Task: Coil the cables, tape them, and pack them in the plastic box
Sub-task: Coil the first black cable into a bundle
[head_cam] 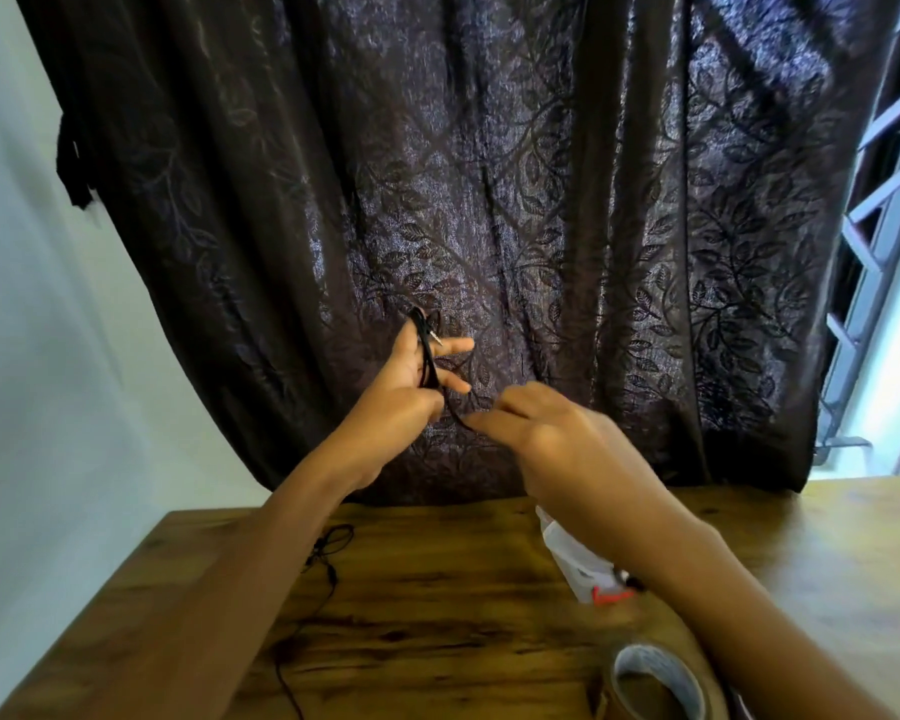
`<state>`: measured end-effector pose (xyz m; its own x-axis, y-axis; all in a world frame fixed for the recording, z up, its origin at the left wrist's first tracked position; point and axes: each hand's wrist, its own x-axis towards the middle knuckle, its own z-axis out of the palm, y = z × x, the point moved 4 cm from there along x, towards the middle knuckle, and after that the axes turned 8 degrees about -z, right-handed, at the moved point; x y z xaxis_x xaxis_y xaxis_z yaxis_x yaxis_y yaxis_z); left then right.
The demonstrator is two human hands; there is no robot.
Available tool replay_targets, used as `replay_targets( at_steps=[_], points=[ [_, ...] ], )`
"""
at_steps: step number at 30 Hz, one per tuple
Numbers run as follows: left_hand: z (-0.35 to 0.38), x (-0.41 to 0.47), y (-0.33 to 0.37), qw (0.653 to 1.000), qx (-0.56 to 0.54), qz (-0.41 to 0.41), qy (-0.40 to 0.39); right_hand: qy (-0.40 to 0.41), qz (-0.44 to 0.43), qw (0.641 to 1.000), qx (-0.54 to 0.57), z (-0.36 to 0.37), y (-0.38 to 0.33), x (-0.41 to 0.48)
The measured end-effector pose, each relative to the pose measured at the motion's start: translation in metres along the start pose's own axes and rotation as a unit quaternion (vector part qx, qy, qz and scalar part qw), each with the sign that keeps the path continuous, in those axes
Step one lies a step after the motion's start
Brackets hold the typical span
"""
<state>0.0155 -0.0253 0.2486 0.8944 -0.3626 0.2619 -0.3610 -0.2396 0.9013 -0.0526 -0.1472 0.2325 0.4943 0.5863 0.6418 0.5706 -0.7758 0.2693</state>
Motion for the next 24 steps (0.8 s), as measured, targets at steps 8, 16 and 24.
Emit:
replay_targets(
  at_steps=[8, 16, 24],
  points=[
    [0.016, -0.009, -0.003, 0.997, -0.002, -0.012, -0.080, 0.102, -0.005, 0.985, 0.141, -0.041, 0.026, 0.037],
    [0.018, -0.021, 0.013, 0.978, -0.146, 0.007, -0.146, 0.154, 0.085, 0.948, 0.265, -0.040, 0.064, 0.053],
    [0.011, -0.021, 0.026, 0.962, -0.236, 0.030, -0.137, 0.238, 0.192, 0.867, 0.394, -0.005, 0.077, 0.033]
  ],
)
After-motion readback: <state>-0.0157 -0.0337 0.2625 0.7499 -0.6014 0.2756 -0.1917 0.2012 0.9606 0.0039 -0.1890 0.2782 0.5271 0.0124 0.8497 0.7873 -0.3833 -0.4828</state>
